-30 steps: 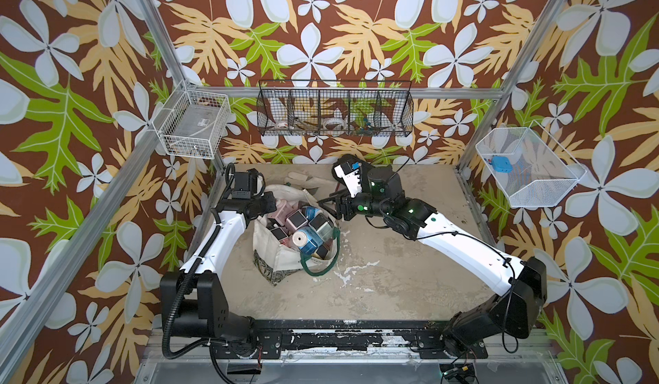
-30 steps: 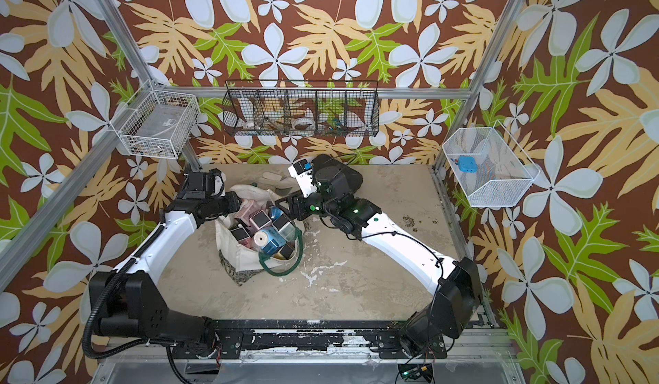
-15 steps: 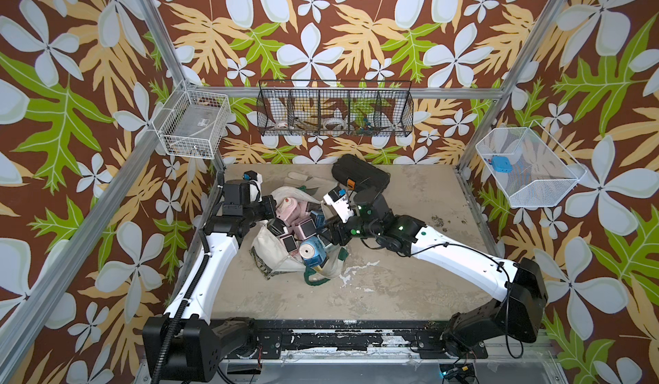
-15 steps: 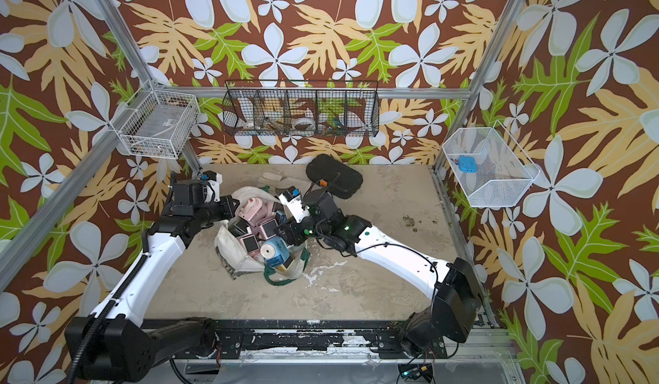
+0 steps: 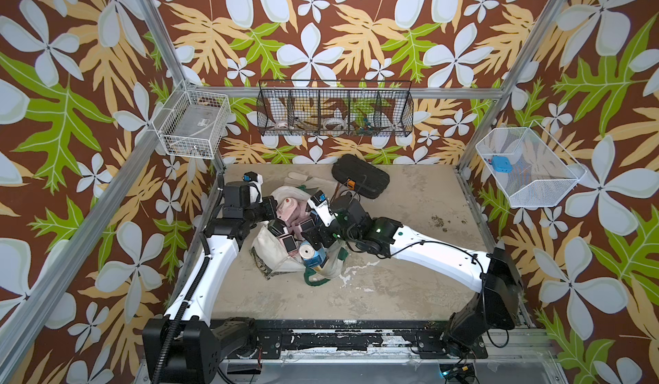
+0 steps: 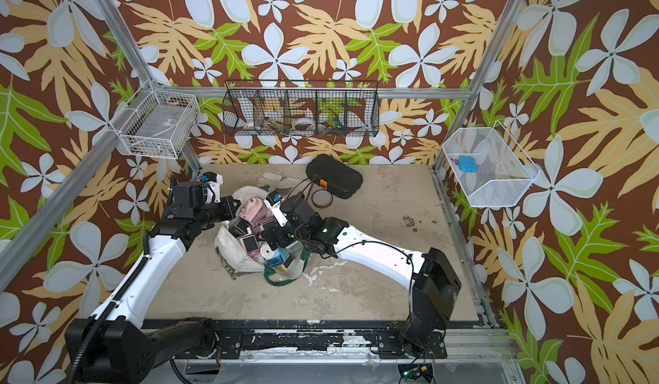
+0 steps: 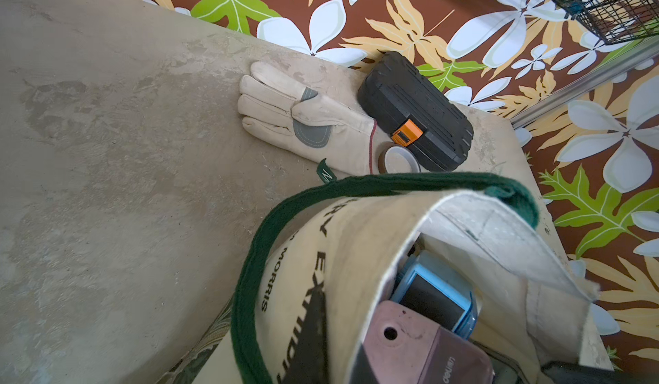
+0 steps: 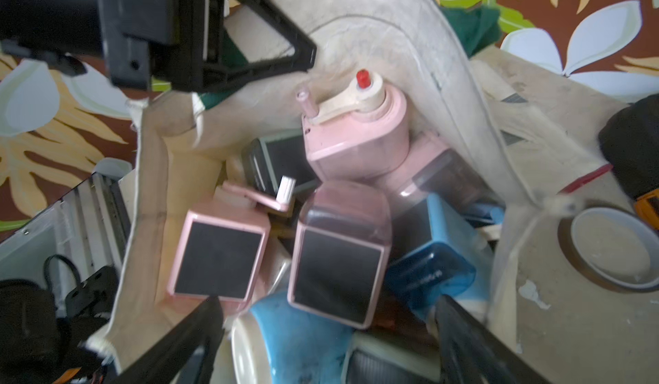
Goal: Take out the pencil sharpeners from the tote bags
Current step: Adjust the canvas bag at the center of the board, then pick up the pencil sharpener from the canvas bag.
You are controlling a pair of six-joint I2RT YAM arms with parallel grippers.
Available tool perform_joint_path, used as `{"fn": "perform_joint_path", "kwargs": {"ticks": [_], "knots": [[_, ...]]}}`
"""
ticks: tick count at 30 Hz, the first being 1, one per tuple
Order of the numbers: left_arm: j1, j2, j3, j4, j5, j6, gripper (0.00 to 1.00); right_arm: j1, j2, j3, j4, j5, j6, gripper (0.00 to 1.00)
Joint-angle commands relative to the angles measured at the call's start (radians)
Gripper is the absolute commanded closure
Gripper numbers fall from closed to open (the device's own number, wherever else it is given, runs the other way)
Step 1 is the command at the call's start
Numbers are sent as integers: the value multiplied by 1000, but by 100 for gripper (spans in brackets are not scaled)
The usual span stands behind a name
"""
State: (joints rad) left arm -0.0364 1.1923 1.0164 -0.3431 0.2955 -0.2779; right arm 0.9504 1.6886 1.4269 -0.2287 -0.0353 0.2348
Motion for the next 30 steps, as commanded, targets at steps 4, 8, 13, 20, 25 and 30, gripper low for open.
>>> {"fn": "perform_joint_path", "kwargs": {"ticks": [4, 8, 13, 20, 25, 30], "knots": [[0, -16, 2, 69, 21, -15, 100, -1, 112, 121, -76, 80, -7, 5], [0, -17, 4, 66, 15, -16, 100, -1, 174, 165, -100, 85, 8, 8], [0, -19, 5, 61, 2, -16, 100, -1, 215, 153, -85, 41, 29, 15], [1, -17, 4, 59, -3, -18, 100, 13, 237, 150, -90, 12, 36, 30], [0, -17, 5, 56, -8, -17, 100, 17, 222, 139, -77, 20, 33, 47], [0, -19, 4, 55, -21, -18, 100, 17, 173, 141, -68, 17, 22, 62]]}}
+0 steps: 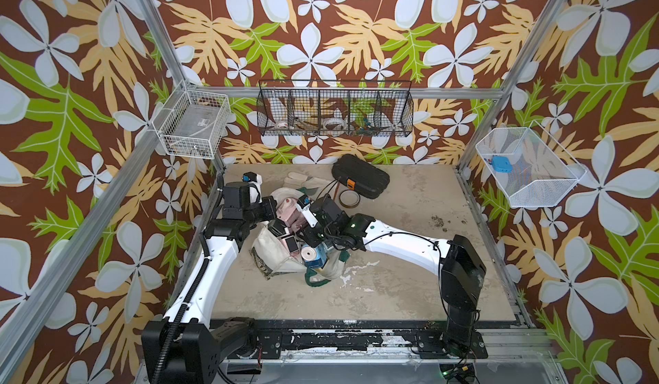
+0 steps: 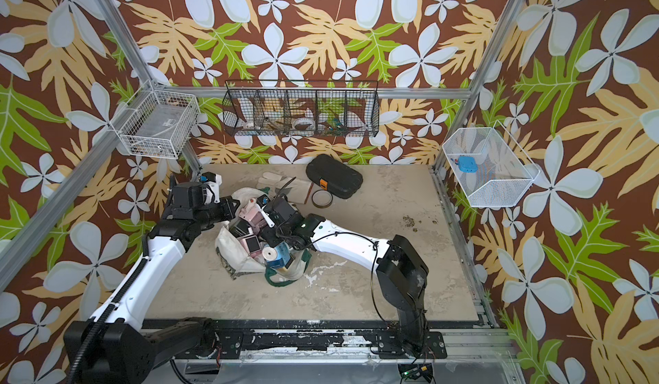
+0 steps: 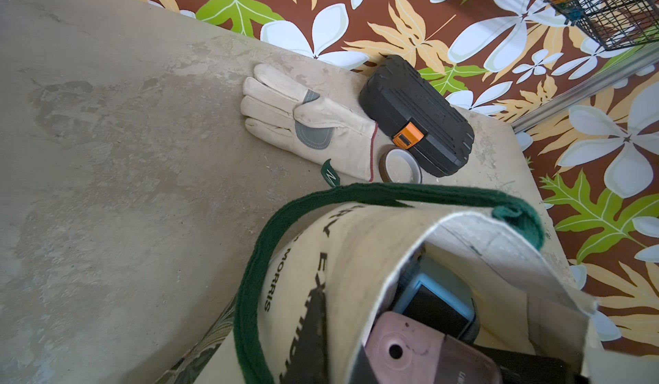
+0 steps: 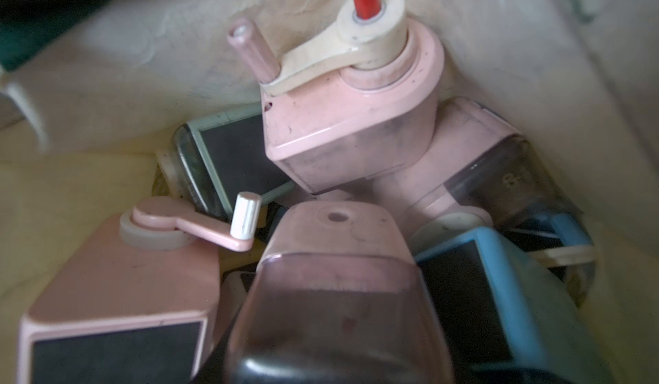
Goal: Take out the pencil sharpeners from the tote bags
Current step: Pick up the pencil sharpener from the canvas bag, then place the pencil sharpener at the center of the board.
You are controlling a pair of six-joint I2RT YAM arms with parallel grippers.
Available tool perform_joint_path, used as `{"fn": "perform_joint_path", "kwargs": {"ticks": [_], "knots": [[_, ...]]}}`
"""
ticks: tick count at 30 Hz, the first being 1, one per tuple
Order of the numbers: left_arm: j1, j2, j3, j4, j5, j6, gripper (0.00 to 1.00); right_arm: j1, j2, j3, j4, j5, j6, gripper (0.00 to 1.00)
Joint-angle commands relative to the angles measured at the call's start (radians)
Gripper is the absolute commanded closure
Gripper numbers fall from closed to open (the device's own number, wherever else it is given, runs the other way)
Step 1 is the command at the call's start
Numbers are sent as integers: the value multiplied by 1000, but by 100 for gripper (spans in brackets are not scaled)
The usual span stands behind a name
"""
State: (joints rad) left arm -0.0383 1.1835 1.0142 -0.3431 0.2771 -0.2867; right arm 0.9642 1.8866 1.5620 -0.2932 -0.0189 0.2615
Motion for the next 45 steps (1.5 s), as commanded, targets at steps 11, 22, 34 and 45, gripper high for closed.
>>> {"fn": "perform_joint_path", "kwargs": {"ticks": [11, 22, 34, 45], "knots": [[3, -5, 8, 48, -28, -13, 100, 2, -206, 23, -67, 10, -53, 64], [6, -6, 11, 39, -52, -14, 100, -263, -375, -38, -151, -11, 9, 67], [8, -9, 11, 38, -62, -16, 100, -512, -249, -72, -233, 82, 10, 67], [8, -5, 11, 35, -67, -14, 100, -521, 56, 101, -328, 106, -1, 67]]}}
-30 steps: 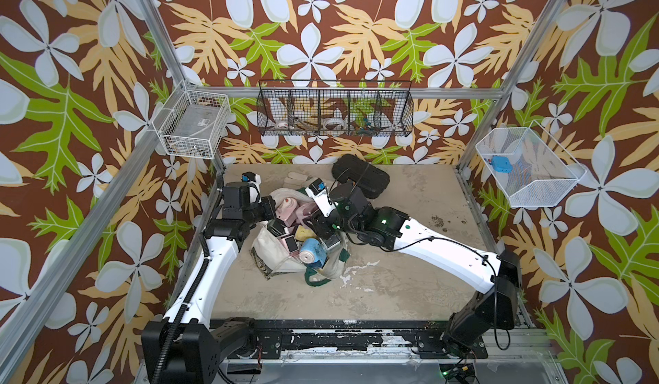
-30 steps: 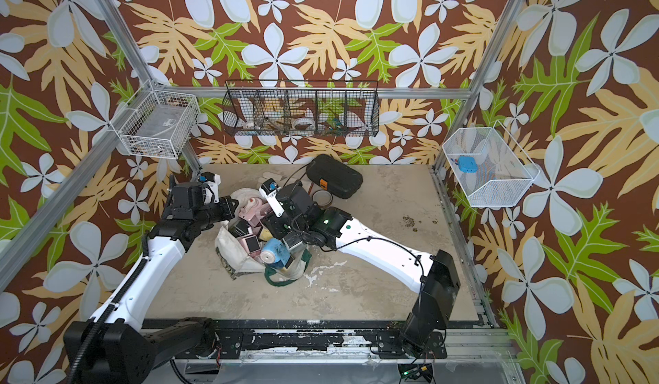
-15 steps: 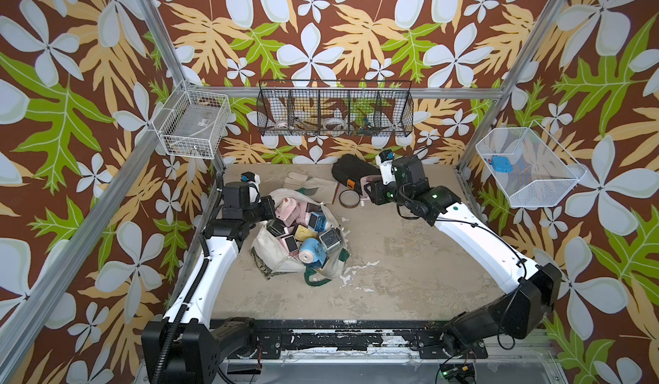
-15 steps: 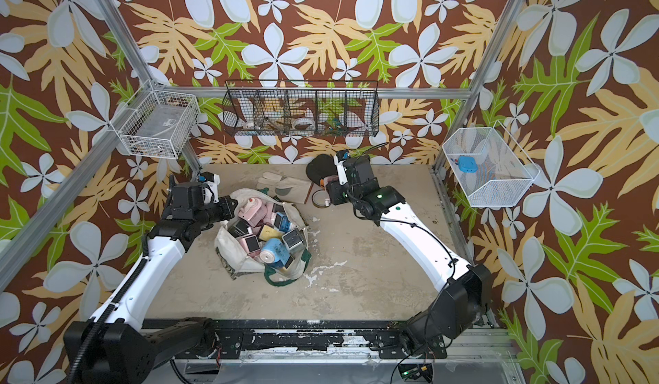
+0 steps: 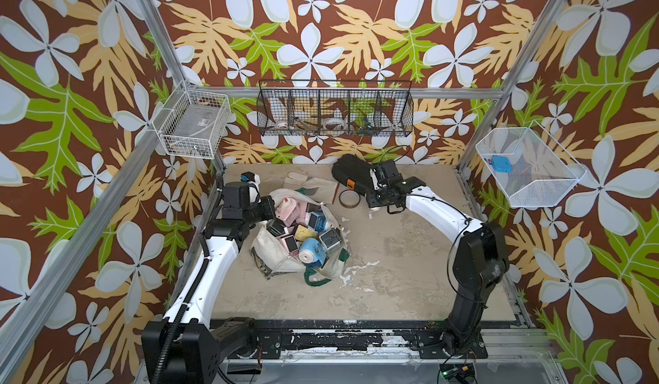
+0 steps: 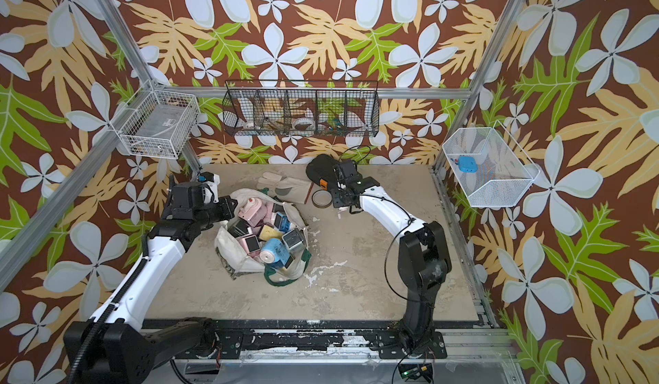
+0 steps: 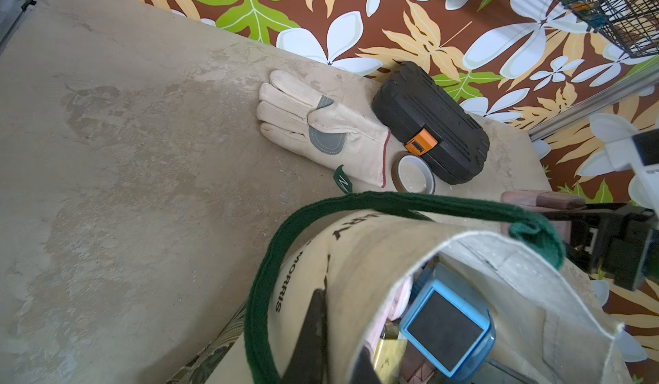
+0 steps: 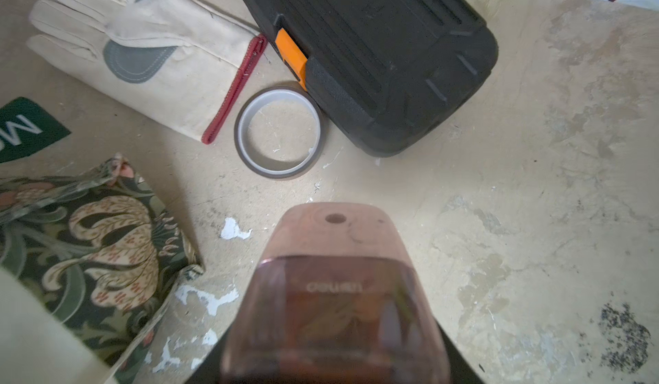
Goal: Take out the pencil sharpeners from the tote bags
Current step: Place the pencil sharpener at the center of the board.
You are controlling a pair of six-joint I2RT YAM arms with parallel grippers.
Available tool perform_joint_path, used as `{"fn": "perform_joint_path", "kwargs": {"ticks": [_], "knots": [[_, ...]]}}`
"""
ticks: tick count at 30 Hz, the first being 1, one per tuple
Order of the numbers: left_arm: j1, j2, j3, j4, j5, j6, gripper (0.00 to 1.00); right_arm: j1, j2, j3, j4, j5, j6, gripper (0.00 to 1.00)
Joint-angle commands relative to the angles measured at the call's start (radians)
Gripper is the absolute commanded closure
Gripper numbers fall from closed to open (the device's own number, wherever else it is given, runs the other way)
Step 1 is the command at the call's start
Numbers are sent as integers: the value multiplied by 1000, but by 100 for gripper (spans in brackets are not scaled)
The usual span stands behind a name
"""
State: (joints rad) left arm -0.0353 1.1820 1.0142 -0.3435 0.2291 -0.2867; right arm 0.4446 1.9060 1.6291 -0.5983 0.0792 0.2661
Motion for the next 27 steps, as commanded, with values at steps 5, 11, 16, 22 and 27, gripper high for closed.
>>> {"fn": "perform_joint_path", "kwargs": {"ticks": [5, 11, 16, 22, 27], "knots": [[5, -4, 11, 36, -20, -15, 100, -9, 173, 176, -72, -10, 4, 69], [7, -3, 12, 34, -18, -15, 100, -15, 284, 292, -110, -9, 9, 69], [6, -2, 11, 35, -17, -15, 100, -25, 354, 345, -127, 16, 7, 70], [7, -2, 11, 34, -17, -15, 100, -39, 411, 372, -142, 25, 7, 70], [7, -1, 11, 34, -16, -15, 100, -38, 433, 369, -150, 38, 4, 69]]}}
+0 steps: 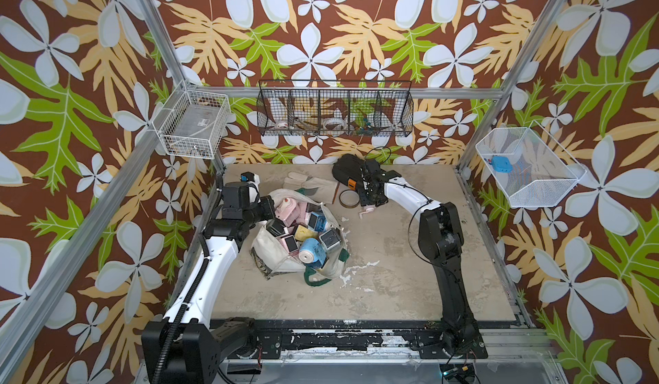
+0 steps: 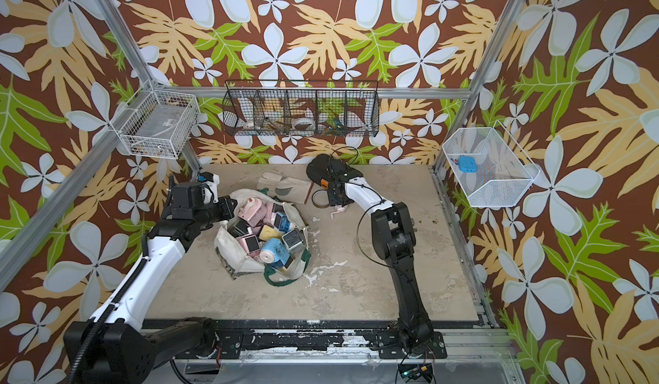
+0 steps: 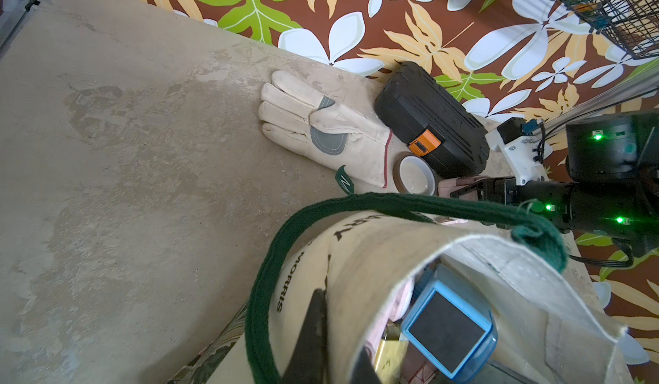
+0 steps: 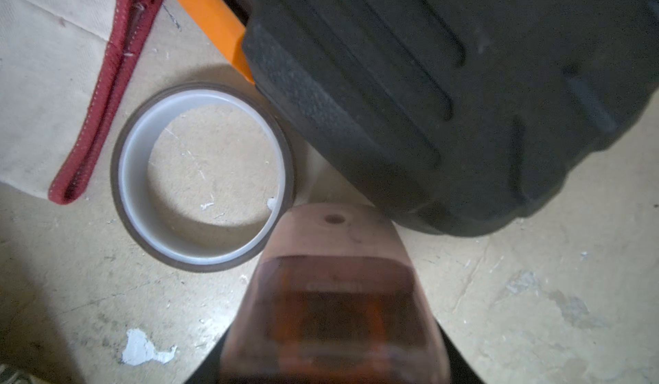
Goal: Take out the pencil sharpeners from the tote bags
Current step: Place the pencil sharpener at the center of the board.
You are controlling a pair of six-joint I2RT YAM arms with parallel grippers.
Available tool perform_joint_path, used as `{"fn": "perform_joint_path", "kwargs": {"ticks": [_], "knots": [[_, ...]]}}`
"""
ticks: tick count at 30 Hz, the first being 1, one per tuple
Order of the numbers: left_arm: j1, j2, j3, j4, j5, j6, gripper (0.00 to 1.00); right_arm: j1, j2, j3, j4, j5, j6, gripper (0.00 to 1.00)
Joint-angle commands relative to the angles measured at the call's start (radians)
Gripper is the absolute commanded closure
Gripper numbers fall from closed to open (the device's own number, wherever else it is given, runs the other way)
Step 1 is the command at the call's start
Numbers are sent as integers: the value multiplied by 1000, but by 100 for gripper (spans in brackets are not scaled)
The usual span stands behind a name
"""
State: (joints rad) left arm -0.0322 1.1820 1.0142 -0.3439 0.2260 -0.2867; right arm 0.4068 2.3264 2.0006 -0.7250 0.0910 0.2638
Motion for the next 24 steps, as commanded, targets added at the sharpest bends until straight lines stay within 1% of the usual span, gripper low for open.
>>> {"fn": "perform_joint_path", "kwargs": {"ticks": [1, 3, 5, 6, 8, 10, 12, 14, 20, 24], "knots": [[3, -1, 11, 34, -14, -15, 100, -1, 12, -8, -21, 28, 6, 68], [4, -1, 10, 35, -13, -15, 100, -1, 7, -20, -6, 20, 9, 66], [4, -1, 10, 34, -13, -14, 100, -1, 10, -15, -10, 8, 10, 61], [4, 0, 10, 34, -11, -15, 100, -2, 12, -12, -14, 3, 8, 57], [4, -1, 11, 34, -13, -13, 100, -1, 8, -10, -14, -9, 8, 45], [3, 0, 12, 34, -13, -14, 100, -1, -2, -14, -12, -20, 6, 35], [5, 1, 11, 34, -12, -14, 100, -2, -18, -21, -9, -30, 5, 30], [5, -1, 11, 33, -13, -13, 100, -2, -42, -37, 1, -40, 5, 26], [5, -1, 12, 33, -13, -14, 100, 0, -101, -71, 7, -36, -3, 18], [5, 1, 11, 33, -13, -12, 100, 9, -184, -112, 28, -29, -3, 15]]}}
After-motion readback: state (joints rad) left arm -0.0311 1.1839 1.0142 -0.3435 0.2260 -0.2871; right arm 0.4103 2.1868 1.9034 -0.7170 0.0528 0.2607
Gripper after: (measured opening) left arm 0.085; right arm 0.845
